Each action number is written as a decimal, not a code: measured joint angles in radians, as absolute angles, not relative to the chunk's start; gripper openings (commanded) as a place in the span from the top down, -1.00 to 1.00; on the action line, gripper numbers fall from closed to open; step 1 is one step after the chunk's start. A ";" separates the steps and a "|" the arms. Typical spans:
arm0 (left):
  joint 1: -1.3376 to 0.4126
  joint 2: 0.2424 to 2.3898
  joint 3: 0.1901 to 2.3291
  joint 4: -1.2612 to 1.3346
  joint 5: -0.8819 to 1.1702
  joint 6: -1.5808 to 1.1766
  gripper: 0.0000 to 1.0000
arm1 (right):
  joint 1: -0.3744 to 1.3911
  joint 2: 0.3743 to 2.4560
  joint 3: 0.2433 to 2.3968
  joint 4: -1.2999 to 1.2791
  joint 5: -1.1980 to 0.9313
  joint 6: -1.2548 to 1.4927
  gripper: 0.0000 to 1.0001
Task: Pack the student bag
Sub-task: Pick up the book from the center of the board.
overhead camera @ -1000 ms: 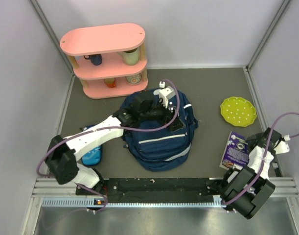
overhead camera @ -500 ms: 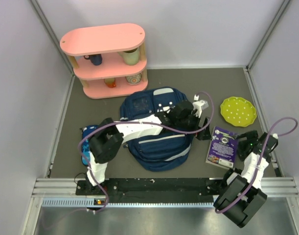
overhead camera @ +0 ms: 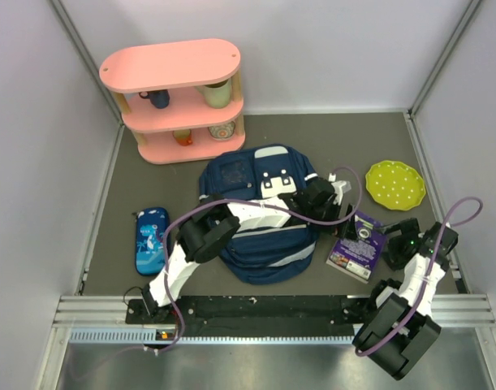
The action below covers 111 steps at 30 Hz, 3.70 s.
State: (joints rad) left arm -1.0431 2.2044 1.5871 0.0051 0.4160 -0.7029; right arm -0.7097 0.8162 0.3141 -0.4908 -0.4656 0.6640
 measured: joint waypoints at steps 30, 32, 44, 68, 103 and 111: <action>-1.037 2.251 1.597 0.138 0.519 -0.812 0.19 | -0.710 0.794 0.308 -0.498 -0.478 0.612 -0.68; -1.037 2.251 1.601 0.138 0.528 -0.817 0.42 | -0.710 0.794 0.308 -0.498 -0.480 0.612 -0.68; -1.040 2.252 1.650 0.030 0.506 -0.776 1.00 | -0.709 0.797 0.309 -0.501 -0.492 0.611 -0.70; -0.882 1.711 1.462 -0.006 0.391 -0.593 1.00 | -0.617 0.786 0.603 -0.590 -0.838 0.727 -0.90; -0.762 1.436 1.130 0.126 0.485 -0.613 -0.73 | -0.015 0.847 0.521 0.161 -0.939 0.989 1.00; -0.731 1.315 1.075 0.102 0.420 -0.586 -0.97 | -0.015 0.846 0.495 0.233 -0.957 1.037 1.00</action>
